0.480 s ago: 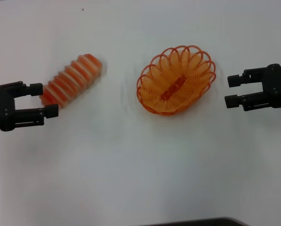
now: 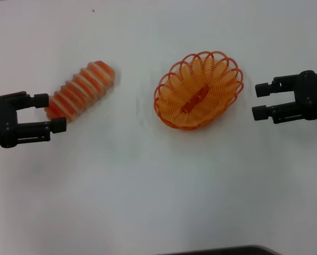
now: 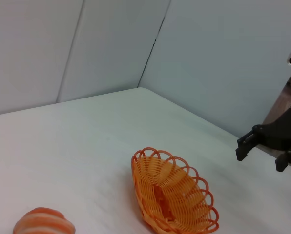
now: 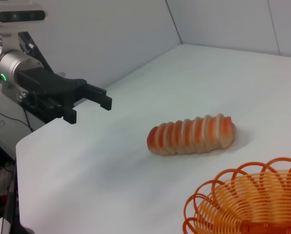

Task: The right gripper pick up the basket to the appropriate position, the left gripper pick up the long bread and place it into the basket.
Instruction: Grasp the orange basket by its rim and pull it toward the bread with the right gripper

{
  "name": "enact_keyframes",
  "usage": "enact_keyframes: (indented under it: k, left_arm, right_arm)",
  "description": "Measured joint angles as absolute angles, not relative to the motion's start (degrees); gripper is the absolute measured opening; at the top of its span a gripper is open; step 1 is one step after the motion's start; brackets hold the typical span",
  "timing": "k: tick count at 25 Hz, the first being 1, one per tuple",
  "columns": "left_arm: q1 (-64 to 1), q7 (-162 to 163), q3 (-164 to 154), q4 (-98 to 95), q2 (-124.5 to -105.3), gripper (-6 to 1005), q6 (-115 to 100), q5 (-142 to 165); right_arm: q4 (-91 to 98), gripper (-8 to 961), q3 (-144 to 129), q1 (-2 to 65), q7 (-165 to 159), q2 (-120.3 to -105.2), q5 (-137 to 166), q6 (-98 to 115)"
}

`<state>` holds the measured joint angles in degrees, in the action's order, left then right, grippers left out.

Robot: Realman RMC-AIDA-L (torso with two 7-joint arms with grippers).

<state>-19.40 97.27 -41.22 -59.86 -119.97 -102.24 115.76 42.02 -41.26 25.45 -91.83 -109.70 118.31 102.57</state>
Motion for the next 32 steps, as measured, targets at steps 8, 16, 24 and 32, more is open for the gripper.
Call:
enact_keyframes:
  k: [8,16,24,32]
  left_arm:
    - [-19.6,97.4,-41.2,-60.4,-120.25,848,-102.3,115.8]
    - [-19.4,97.5,-41.0,-60.7,-120.74,847,-102.3,115.8]
    - [-19.1,97.4,-41.1,-60.6,-120.94,848,-102.1,115.7]
    - [-19.1,97.4,-41.2,-60.5,-120.94,847,-102.0,115.7]
  right_arm:
    - [43.6,759,-37.8,32.7,-104.8,-109.78,110.9,103.1]
    - [54.3,746,-40.0,44.8,-126.2,-109.98,127.5,96.8]
    - [51.5,733,-42.3,48.4,-130.8,-111.24,144.5,89.6]
    - [44.1,720,-47.7,48.3,-131.6,-111.95,146.7,80.9]
